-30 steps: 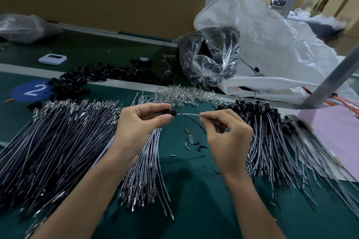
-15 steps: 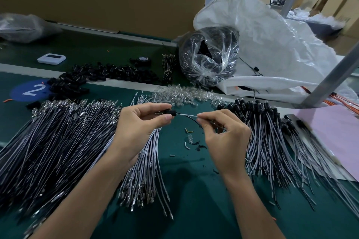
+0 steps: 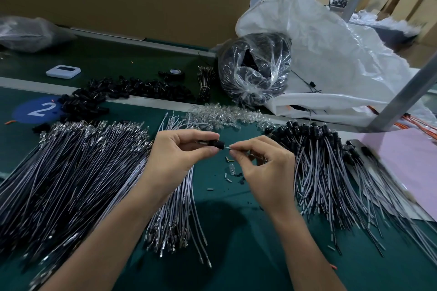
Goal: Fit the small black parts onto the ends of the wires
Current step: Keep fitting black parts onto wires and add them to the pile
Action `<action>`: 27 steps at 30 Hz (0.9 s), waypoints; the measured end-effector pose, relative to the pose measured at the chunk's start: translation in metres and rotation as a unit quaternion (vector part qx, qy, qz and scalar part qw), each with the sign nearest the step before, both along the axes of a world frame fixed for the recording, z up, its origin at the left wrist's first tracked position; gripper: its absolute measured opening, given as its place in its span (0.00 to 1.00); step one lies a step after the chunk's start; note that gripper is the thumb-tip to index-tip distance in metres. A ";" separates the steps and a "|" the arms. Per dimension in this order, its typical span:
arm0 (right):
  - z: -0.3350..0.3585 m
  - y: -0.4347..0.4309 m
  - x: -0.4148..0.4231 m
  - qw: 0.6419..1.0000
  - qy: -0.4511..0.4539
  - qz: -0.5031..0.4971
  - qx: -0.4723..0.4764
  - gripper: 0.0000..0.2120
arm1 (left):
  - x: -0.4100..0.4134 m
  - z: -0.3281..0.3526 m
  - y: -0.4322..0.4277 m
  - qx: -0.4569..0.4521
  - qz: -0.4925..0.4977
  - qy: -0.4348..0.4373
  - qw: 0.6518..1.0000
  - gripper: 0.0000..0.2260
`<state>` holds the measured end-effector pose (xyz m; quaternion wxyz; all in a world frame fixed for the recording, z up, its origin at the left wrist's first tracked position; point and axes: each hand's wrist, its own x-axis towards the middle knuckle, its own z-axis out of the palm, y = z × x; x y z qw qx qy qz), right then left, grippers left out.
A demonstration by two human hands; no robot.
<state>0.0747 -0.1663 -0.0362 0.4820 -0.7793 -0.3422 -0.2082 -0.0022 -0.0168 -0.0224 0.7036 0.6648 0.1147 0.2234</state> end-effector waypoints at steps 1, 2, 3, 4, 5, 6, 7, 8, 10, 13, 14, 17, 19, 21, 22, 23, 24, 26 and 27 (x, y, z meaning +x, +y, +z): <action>-0.001 0.001 0.000 1.000 0.000 0.004 -0.008 0.05 | 0.000 -0.001 0.000 0.006 0.000 0.002 1.000 0.13; -0.001 0.001 -0.001 1.000 -0.001 0.006 -0.013 0.05 | 0.001 -0.001 0.000 0.011 -0.001 0.005 1.000 0.13; -0.001 0.002 -0.001 1.000 0.000 0.007 -0.015 0.06 | 0.001 -0.001 -0.001 0.012 -0.002 0.006 1.000 0.13; -0.002 0.002 -0.001 1.000 0.003 0.009 -0.014 0.06 | 0.002 -0.002 -0.001 0.009 -0.002 0.005 1.000 0.13; -0.001 0.002 -0.001 1.000 0.008 0.012 -0.010 0.06 | 0.002 -0.002 -0.001 0.002 -0.002 0.003 1.000 0.12; -0.001 0.002 -0.001 1.000 0.016 0.016 -0.008 0.07 | 0.002 -0.002 -0.002 -0.007 -0.004 -0.002 1.000 0.10; -0.001 0.003 -0.001 0.999 0.030 0.022 -0.006 0.08 | 0.002 -0.001 -0.002 -0.015 -0.007 -0.009 1.000 0.09; 0.000 0.003 -0.001 0.998 0.052 0.031 -0.003 0.10 | 0.002 -0.001 -0.002 -0.021 -0.009 -0.015 1.000 0.09; 0.001 0.004 -0.002 0.994 0.096 0.057 0.001 0.13 | 0.002 -0.002 -0.003 -0.021 -0.013 -0.020 0.999 0.09; 0.002 0.004 -0.004 0.992 0.099 0.076 0.010 0.10 | 0.003 -0.004 -0.005 -0.008 -0.042 -0.009 0.999 0.09; 0.002 0.004 -0.004 0.993 0.095 0.074 0.011 0.09 | 0.003 -0.004 -0.005 -0.004 -0.050 -0.007 0.999 0.09; 0.002 0.003 -0.003 0.993 0.100 0.068 0.003 0.05 | 0.003 -0.006 -0.005 0.059 -0.027 -0.016 0.998 0.08; 0.002 0.003 -0.003 0.994 0.090 0.061 -0.009 0.02 | 0.003 -0.007 -0.005 0.108 0.004 -0.028 0.994 0.08; 0.003 0.000 0.000 0.995 0.085 0.048 -0.011 0.02 | 0.003 -0.007 -0.004 0.097 0.049 -0.037 0.993 0.08; 0.004 -0.003 0.002 0.995 0.091 0.039 -0.007 0.02 | 0.003 -0.005 0.000 0.077 0.076 -0.038 0.993 0.07; 0.005 -0.006 0.006 0.994 0.104 0.029 0.003 0.02 | 0.002 -0.004 0.005 0.053 0.103 -0.039 0.993 0.06; 0.007 -0.010 0.009 0.992 0.125 0.021 0.016 0.02 | 0.001 -0.002 0.011 0.028 0.128 -0.039 0.991 0.05; 0.009 -0.015 0.013 0.982 0.178 0.015 0.055 0.03 | -0.001 0.000 0.018 -0.014 0.164 -0.044 0.985 0.05; 0.011 -0.016 0.014 0.975 0.207 0.021 0.079 0.03 | -0.002 0.001 0.019 -0.026 0.172 -0.047 0.984 0.04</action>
